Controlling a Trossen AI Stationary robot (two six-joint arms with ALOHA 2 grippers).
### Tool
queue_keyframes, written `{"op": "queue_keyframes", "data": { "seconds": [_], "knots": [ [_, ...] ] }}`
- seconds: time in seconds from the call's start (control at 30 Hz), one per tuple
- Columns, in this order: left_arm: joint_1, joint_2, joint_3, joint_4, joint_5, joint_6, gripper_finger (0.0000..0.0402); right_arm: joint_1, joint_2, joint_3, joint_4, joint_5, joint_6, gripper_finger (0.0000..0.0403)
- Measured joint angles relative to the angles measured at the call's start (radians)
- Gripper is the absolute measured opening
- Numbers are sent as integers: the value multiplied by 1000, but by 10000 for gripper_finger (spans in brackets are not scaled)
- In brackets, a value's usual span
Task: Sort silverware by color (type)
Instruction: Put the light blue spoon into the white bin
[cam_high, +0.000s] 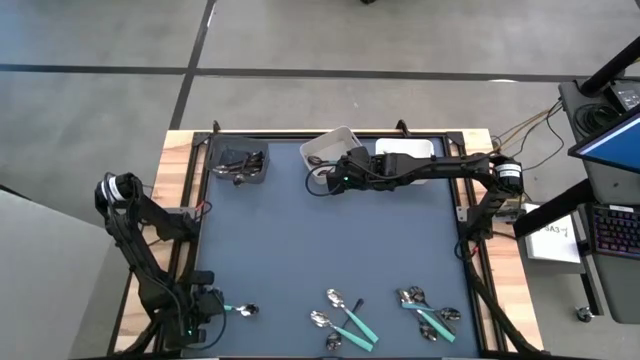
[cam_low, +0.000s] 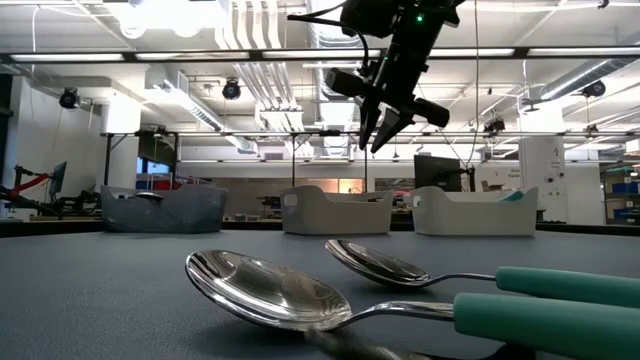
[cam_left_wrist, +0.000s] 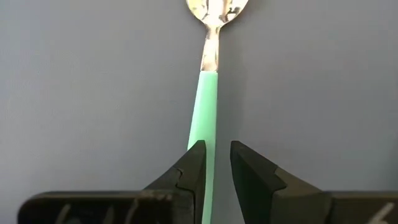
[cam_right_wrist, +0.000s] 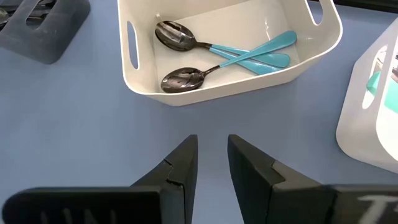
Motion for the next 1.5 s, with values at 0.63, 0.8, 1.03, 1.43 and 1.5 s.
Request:
{"op": "queue_keyframes", "data": {
  "seconds": [0.63, 0.8, 1.03, 1.43, 1.5],
  "knots": [
    [0, 3, -26, -16, 1, 9, 111, 0, 0, 0, 0, 0, 0, 79],
    [-1, 26, -71, -7, 7, -67, 111, 0, 0, 0, 0, 0, 0, 79],
    [-1, 34, -82, 37, 14, -90, 62, 0, 0, 0, 0, 0, 0, 79],
    [52, 40, 48, -60, -40, -117, 44, 0, 0, 0, 0, 0, 0, 79],
    [76, 39, 72, -55, -93, -89, 44, 0, 0, 0, 0, 0, 0, 79]
  ]
}}
